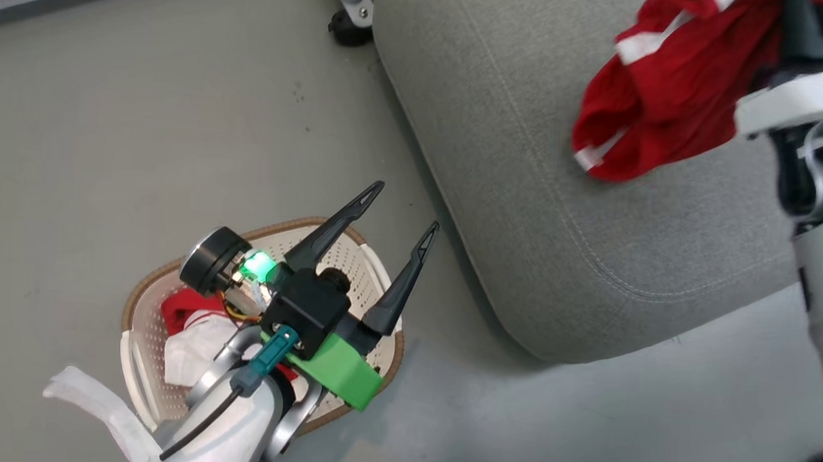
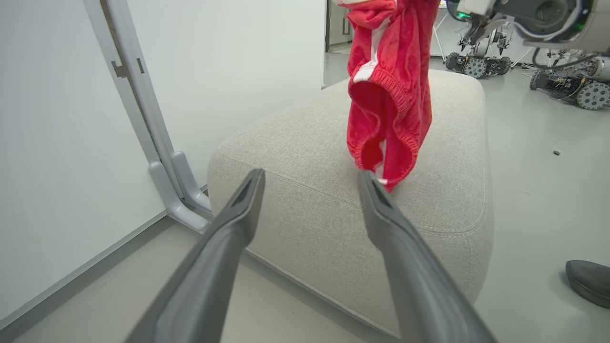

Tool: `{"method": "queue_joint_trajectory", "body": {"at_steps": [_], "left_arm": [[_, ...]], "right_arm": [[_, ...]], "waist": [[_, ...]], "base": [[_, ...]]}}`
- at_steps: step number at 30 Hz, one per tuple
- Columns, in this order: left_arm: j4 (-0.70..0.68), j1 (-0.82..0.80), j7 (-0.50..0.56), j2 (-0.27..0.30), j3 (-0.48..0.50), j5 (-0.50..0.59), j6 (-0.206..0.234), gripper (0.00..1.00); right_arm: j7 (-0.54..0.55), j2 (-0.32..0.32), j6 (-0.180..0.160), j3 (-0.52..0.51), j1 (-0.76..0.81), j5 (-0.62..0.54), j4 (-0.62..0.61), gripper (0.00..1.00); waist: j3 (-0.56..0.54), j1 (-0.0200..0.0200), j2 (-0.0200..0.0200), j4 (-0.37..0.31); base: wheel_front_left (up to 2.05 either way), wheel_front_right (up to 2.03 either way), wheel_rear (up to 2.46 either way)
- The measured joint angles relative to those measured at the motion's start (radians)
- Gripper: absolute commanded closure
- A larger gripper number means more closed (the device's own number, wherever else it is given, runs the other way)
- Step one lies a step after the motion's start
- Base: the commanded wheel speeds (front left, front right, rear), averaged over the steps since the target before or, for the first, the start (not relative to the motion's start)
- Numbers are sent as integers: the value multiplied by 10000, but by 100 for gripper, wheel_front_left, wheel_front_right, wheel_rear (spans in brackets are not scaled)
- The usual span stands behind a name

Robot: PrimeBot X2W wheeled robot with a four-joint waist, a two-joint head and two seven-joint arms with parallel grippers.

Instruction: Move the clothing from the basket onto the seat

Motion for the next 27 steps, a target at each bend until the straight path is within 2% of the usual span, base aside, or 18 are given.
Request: {"method": "queue_joint_trajectory", "body": {"at_steps": [5, 11, 13, 14, 15, 17, 18, 23, 27], "left_arm": [[-2, -595, -161, -71, -104, 192, -44, 0], [13, -1036, -370, -125, -128, 284, -46, 0], [52, -1100, -447, -140, -136, 288, -38, 0], [71, -1132, -476, -148, -146, 288, -38, 0], [82, -1160, -541, -155, -163, 293, -38, 0], [196, -1185, -589, -159, -190, 299, -36, 0], [244, -1190, -604, -165, -205, 299, -35, 0], [431, -1200, -721, -201, -297, 295, 0, 0], [560, -1190, -779, -198, -274, 276, 113, 0]], "right_arm": [[-8, -934, 2, -909, -1052, -142, 291, 100], [-10, -1407, 2, -1231, -1686, -205, 1363, 100], [-8, -1371, 2, -1246, -1674, -199, 1843, 78], [-8, -1319, 2, -1275, -1670, -196, 2033, 58], [-8, -1266, 2, -1327, -1666, -194, 2207, 56], [-8, -1103, 2, -1534, -1499, -194, 2564, 22], [-8, -980, 2, -1697, -1333, -194, 2723, 0], [-8, -477, 2, -2263, -437, -186, 2964, 0], [-8, -63, 2, -2713, 580, -224, 2550, 0]], "waist": [[624, 0, 0, 618], [1424, 0, 0, 1283], [1669, 0, 0, 1481], [1796, 0, 0, 1583], [1917, 0, 0, 1679], [2128, 0, 0, 1867], [2212, 0, 0, 1954], [2407, 0, 0, 2252], [2259, -1, 0, 2257]], "base": [[0, 0, 0], [0, 0, 0], [0, 0, 0], [0, 0, 0], [0, 0, 0], [0, 0, 0], [0, 0, 0], [0, 0, 0], [0, 0, 0]]}}
